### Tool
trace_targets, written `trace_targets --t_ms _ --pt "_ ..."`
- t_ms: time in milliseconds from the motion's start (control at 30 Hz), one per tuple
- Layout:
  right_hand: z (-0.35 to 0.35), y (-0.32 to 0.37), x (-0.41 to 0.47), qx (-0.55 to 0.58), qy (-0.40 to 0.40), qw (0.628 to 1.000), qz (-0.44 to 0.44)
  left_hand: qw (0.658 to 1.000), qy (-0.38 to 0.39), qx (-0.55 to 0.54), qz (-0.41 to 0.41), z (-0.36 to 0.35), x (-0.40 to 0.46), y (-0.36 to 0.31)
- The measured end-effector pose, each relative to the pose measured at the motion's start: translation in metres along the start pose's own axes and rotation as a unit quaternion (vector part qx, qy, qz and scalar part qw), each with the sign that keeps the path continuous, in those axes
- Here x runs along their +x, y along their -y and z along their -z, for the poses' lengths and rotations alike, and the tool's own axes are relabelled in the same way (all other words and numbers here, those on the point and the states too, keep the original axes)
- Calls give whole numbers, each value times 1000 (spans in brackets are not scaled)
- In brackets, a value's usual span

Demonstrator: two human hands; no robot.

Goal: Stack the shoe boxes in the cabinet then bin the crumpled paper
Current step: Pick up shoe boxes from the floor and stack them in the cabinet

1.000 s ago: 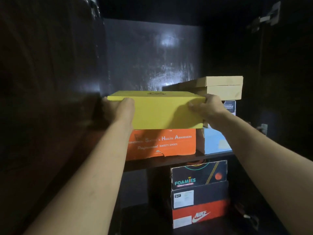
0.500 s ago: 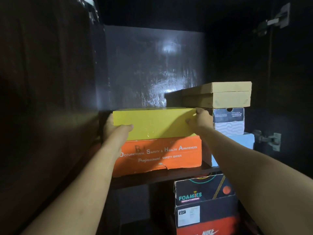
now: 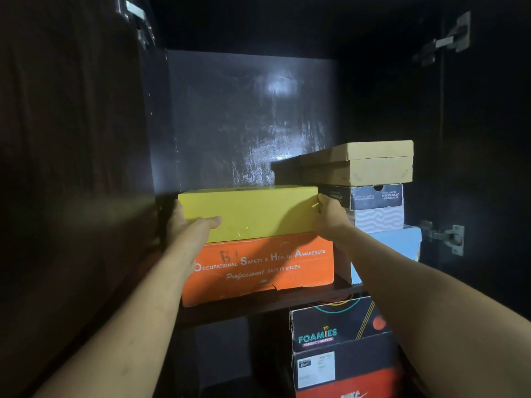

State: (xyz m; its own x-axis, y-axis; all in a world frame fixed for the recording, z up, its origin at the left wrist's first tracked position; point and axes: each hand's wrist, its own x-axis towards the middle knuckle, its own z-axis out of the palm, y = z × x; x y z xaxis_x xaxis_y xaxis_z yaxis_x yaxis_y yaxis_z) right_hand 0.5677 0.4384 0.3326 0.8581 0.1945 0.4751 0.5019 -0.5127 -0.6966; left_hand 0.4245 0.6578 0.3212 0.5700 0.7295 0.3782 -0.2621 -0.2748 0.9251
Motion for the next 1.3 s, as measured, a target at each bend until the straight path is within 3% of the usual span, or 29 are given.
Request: trace_targets --t_ms 267,400,500,667,900,1133,1200,1300 --pt "2 -5 -4 7 14 1000 -3 997 -20 70 -10 -2 -6 -1" --pt "25 -15 -5 43 15 999 16 960 -89 231 -128 -27 -42 -13" --pt "58 -16 -33 22 15 999 21 953 6 246 -178 -56 -75 -22" --pt "129 -55 -91 18 88 994 -68 922 230 269 -156 -109 -137 -30" --pt "226 -145 -205 -65 186 955 -223 754 539 352 -130 -202 -252 -6" --pt "314 -253 -323 -127 177 896 -387 630 697 331 -89 -281 -393 47" --pt "330 -280 -352 -135 159 882 -422 611 720 319 -82 -295 -431 61" --pt "344 -317 -390 -144 146 857 -473 611 730 298 -67 -316 -478 86"
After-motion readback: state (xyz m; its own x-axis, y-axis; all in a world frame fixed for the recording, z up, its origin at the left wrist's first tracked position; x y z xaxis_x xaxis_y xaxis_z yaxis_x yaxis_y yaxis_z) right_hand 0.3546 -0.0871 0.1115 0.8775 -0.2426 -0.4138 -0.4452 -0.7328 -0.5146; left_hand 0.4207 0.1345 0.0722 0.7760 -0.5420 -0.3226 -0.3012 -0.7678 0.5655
